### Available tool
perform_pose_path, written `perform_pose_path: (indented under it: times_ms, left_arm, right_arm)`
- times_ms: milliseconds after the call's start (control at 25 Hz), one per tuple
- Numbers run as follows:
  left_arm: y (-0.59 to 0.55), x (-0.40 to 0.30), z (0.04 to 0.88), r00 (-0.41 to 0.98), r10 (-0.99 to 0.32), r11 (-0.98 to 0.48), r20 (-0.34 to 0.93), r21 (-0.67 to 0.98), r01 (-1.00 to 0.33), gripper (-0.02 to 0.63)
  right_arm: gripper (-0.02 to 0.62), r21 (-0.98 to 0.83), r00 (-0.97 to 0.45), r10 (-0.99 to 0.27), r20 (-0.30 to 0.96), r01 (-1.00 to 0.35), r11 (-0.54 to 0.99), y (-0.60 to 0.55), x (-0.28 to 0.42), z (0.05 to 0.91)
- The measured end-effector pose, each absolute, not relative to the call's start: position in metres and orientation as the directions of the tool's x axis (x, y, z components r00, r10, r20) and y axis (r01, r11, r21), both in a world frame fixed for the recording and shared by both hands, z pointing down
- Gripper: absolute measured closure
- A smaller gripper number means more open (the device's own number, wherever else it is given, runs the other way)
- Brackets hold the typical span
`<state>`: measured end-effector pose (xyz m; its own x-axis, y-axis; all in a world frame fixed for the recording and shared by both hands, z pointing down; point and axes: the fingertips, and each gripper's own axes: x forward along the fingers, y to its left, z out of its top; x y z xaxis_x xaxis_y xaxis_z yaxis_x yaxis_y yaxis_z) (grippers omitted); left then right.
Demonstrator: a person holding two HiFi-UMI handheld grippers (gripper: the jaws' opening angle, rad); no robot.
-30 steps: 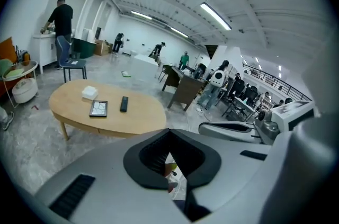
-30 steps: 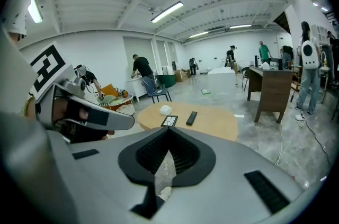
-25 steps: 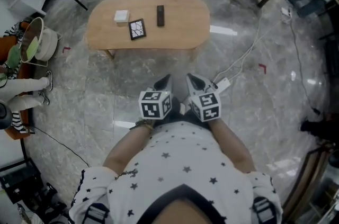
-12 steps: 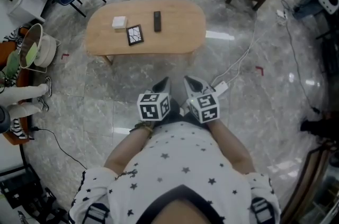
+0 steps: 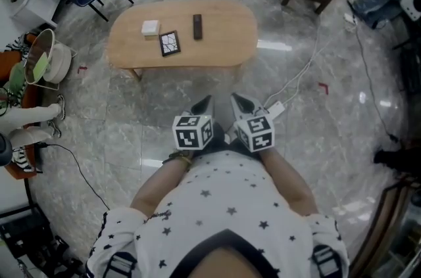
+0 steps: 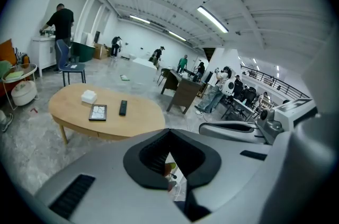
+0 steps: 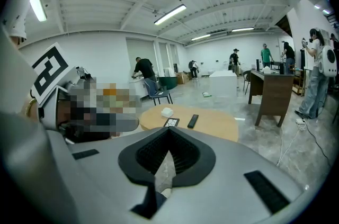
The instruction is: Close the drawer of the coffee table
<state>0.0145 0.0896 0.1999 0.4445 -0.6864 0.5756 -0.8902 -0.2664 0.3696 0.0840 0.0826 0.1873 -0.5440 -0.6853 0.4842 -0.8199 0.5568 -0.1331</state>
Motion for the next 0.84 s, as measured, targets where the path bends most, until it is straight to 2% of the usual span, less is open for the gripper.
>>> perform_pose_path:
  times_ms: [840]
  left_arm:
    - [0.0943,0.0196,0.2001,0.444,-0.694,-0.268,0.567,0.369,-0.89,0.598]
  right_arm:
    - [0.589,-0.143,-0.546,-0.693,0.47,-0.822,0.551,0.0901,0.0906,0.1852]
